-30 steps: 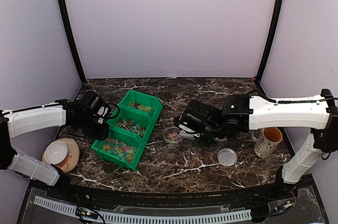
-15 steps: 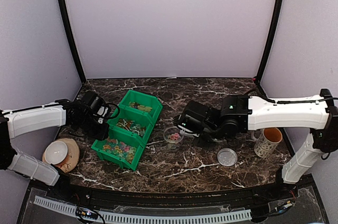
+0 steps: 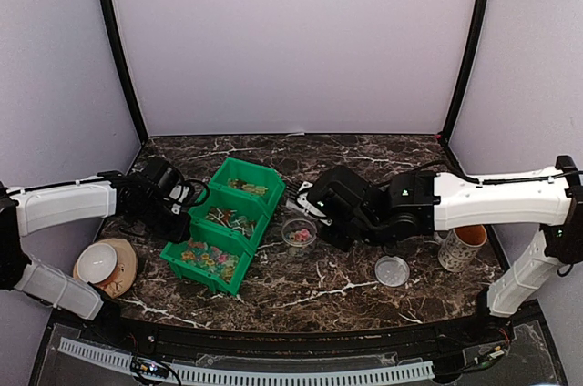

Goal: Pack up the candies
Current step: Place the fake candies in the packing box, then scoop the fake candies from the plate.

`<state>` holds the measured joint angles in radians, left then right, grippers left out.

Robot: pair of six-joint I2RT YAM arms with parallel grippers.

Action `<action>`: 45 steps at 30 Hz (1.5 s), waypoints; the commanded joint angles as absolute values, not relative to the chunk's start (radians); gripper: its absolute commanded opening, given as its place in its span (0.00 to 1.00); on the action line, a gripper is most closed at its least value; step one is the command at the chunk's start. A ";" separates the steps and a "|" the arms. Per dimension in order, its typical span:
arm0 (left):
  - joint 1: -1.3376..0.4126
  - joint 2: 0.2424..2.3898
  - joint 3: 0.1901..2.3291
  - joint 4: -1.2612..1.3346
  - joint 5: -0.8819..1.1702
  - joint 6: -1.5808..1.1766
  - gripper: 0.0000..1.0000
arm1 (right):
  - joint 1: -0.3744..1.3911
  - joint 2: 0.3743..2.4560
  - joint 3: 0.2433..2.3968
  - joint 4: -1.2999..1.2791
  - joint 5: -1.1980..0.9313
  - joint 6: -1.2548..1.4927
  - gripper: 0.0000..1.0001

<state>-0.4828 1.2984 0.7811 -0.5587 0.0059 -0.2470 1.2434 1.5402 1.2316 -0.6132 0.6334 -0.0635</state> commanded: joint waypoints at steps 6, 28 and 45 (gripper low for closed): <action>-0.489 1.281 0.834 -0.449 0.052 -0.232 0.00 | 1.238 1.587 1.308 -0.499 0.570 -0.090 0.00; -0.500 1.240 0.841 -0.506 0.053 -0.154 0.00 | 1.236 1.959 1.749 -0.818 0.415 -0.158 0.00; -0.535 1.224 0.838 -0.502 -0.120 -0.124 0.00 | 1.236 2.122 1.935 -0.974 0.429 -0.149 0.00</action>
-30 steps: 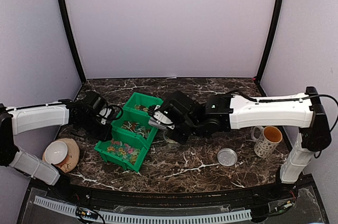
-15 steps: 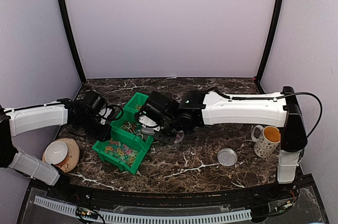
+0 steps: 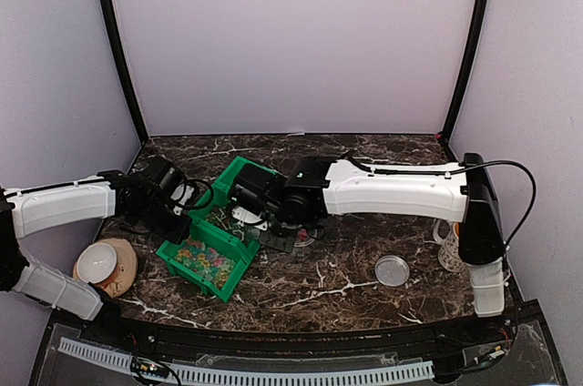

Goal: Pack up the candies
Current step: Scoop the fake candies from the plate.

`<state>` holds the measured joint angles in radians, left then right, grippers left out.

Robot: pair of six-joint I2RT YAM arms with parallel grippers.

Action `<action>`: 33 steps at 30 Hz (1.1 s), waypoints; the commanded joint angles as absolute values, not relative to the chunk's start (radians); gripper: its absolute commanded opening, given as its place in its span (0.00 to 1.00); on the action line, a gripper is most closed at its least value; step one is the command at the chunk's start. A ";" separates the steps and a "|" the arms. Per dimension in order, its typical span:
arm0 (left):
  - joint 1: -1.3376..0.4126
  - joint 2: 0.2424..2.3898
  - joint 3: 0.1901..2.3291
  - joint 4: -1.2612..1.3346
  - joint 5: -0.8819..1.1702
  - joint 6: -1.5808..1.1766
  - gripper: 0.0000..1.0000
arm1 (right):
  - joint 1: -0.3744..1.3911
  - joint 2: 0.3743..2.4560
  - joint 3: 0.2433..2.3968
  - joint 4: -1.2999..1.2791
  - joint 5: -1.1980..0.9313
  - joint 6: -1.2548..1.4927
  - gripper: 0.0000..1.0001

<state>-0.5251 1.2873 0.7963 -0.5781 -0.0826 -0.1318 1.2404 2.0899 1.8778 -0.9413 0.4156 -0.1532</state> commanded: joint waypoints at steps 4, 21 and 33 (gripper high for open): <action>-0.541 1.209 0.834 -0.492 -0.123 -0.120 0.00 | 1.235 2.171 1.992 -0.989 0.443 -0.149 0.00; -0.581 1.181 0.823 -0.474 -0.126 -0.110 0.00 | 1.227 2.380 2.200 -0.907 0.424 -0.157 0.00; -0.581 1.183 0.826 -0.479 -0.130 -0.114 0.00 | 1.211 2.331 2.012 -0.609 0.235 -0.146 0.00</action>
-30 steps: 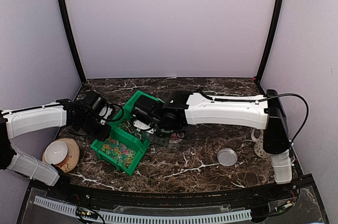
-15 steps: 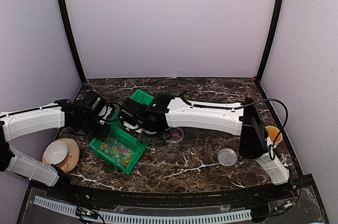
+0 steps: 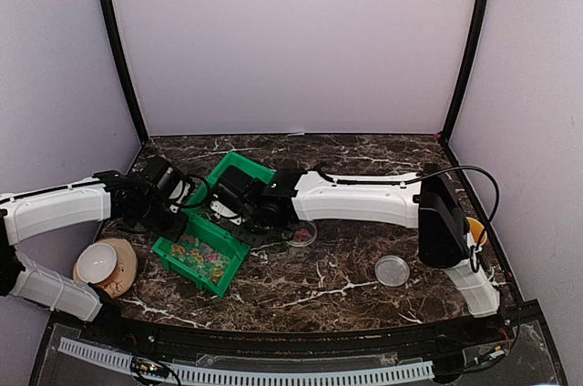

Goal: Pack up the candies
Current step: Scoop the fake candies from the plate.

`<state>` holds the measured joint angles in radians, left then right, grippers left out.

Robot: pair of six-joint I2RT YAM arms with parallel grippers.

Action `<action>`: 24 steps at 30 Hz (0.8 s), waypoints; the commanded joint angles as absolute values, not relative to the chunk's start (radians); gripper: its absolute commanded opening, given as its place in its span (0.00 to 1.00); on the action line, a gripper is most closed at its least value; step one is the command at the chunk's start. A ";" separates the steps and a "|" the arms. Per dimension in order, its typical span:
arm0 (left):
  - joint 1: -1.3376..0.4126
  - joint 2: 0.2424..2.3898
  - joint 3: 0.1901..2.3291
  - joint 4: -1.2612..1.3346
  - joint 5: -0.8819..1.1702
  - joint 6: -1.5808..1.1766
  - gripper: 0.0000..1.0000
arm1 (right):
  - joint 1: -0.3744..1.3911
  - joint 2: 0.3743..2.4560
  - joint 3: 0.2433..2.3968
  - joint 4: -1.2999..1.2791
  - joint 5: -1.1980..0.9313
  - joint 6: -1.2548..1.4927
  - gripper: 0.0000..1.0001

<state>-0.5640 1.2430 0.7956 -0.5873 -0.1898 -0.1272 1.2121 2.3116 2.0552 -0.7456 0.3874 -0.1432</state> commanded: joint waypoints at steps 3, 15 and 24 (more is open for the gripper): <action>-0.581 1.180 0.828 -0.480 -0.128 -0.113 0.00 | 1.208 2.321 1.969 -0.535 0.156 -0.137 0.00; -0.583 1.162 0.871 -0.551 -0.090 -0.146 0.00 | 1.189 2.284 1.815 -0.332 0.178 -0.046 0.00; -0.581 1.168 0.808 -0.480 -0.058 -0.154 0.00 | 1.178 2.179 1.543 -0.028 0.202 0.001 0.00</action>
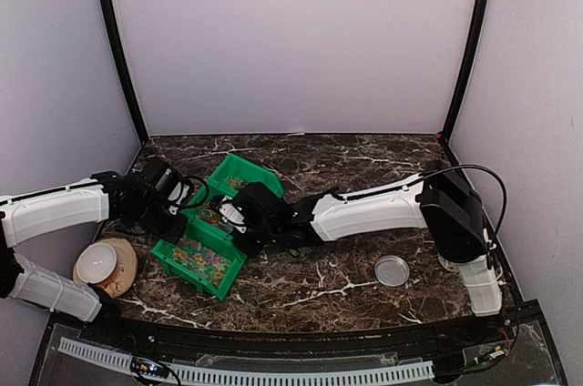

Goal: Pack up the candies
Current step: Scoop the fake candies from the plate.

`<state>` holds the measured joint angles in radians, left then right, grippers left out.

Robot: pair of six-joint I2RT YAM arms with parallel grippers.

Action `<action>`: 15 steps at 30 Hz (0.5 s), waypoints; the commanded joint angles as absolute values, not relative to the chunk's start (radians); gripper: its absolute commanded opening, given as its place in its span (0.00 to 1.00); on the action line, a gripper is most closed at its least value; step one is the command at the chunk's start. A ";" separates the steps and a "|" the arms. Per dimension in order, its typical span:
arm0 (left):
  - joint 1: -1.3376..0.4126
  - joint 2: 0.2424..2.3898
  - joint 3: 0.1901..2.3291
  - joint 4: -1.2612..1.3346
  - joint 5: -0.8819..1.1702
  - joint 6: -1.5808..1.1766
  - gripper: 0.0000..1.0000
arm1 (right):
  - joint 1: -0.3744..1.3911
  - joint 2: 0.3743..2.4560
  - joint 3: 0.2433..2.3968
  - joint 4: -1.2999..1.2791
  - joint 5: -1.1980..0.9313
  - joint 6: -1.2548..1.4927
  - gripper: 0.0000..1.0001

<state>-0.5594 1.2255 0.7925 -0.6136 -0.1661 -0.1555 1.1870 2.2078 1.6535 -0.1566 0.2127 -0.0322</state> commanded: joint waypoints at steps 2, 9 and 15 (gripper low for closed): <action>-0.581 1.170 0.806 -0.480 -0.060 -0.151 0.00 | 1.176 2.158 1.485 0.044 0.197 0.007 0.00; -0.571 1.166 0.802 -0.479 -0.064 -0.150 0.00 | 1.173 2.107 1.363 0.191 0.222 0.033 0.00; -0.568 1.172 0.803 -0.483 -0.076 -0.148 0.00 | 1.173 2.070 1.317 0.228 0.235 0.037 0.00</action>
